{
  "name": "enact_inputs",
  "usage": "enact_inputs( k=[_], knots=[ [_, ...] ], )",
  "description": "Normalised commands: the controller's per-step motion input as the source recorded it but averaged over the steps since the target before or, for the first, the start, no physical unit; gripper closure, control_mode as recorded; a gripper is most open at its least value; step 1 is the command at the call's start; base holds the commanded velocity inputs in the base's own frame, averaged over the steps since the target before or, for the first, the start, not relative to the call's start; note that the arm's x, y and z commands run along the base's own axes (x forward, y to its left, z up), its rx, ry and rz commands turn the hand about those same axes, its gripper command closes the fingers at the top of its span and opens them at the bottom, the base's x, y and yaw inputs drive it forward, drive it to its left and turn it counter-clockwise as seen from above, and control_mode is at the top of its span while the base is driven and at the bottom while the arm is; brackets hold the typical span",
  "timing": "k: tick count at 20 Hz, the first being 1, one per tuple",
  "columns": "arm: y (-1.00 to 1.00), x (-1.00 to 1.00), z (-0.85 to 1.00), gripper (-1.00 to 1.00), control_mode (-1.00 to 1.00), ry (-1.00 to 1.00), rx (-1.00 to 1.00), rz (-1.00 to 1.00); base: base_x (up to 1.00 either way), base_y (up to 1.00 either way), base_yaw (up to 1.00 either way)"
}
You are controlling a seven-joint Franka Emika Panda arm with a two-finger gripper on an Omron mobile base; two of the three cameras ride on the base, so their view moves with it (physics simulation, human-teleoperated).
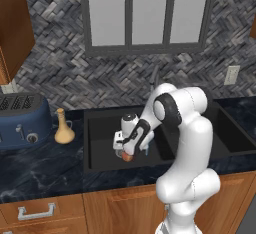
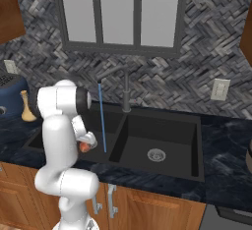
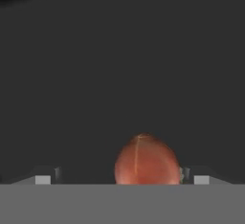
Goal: Turn on the sink faucet. Then move the onion from the counter to the sink. Turn off the sink. Move the vegetable from the sink to the pot next to the stove. Finally move the pot to the rear left burner.
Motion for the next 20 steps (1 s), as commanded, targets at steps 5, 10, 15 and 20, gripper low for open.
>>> enact_inputs(
  k=[5, 10, 15, 20],
  knots=[
    [0.0, -0.26, 0.44, -1.0, -1.0, -0.07, -0.01, -0.03, 0.0, 0.0, 0.0],
    [0.0, -0.36, 0.63, -1.0, -1.0, -0.1, 0.0, -0.01, 0.0, 0.0, 0.0],
    [0.0, -0.37, 0.8, -1.0, -1.0, -0.11, 0.0, 0.0, 0.0, 0.0, 0.0],
    [0.0, -0.33, 0.9, -1.0, -1.0, -0.12, 0.0, 0.0, 0.0, 0.0, 0.0]
  ],
)
